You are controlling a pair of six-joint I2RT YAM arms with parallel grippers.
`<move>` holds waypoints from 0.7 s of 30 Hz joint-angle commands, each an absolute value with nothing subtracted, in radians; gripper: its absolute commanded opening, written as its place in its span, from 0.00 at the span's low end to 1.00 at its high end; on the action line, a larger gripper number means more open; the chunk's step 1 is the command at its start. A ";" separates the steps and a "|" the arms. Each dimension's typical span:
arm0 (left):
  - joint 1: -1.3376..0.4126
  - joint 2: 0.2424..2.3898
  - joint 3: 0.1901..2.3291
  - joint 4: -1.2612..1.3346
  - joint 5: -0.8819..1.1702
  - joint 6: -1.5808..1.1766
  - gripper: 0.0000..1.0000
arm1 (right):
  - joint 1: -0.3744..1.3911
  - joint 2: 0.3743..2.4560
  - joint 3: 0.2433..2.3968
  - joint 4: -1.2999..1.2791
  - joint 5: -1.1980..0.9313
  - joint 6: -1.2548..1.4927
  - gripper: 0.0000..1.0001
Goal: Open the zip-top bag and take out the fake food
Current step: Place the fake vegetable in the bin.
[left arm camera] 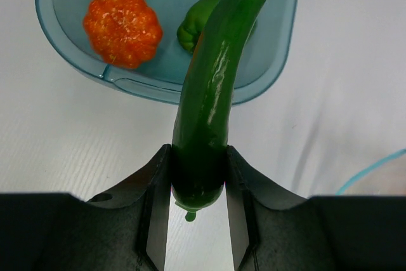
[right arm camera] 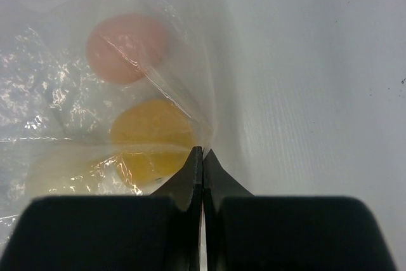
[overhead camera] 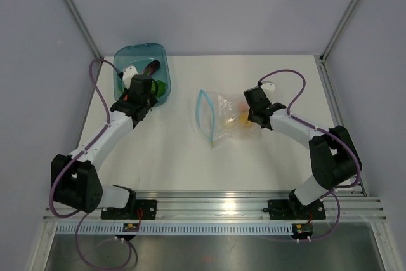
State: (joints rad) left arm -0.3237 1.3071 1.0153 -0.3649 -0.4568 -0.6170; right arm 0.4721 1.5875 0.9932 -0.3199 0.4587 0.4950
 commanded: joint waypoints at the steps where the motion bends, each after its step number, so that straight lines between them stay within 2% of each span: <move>1: -0.279 1.396 1.120 -0.317 -0.436 -0.678 0.10 | 0.466 1.580 1.020 -0.293 0.448 0.505 0.00; 10: -0.210 1.618 1.259 -0.256 -0.442 -0.695 0.12 | 0.465 1.594 1.026 -0.288 0.434 0.506 0.00; 15: -0.193 1.722 1.446 -0.311 -0.499 -0.632 0.15 | 0.466 1.606 1.035 -0.288 0.436 0.503 0.00; 21: -0.144 1.845 1.577 -0.393 -0.448 -0.615 0.18 | 0.466 1.617 1.045 -0.290 0.431 0.503 0.00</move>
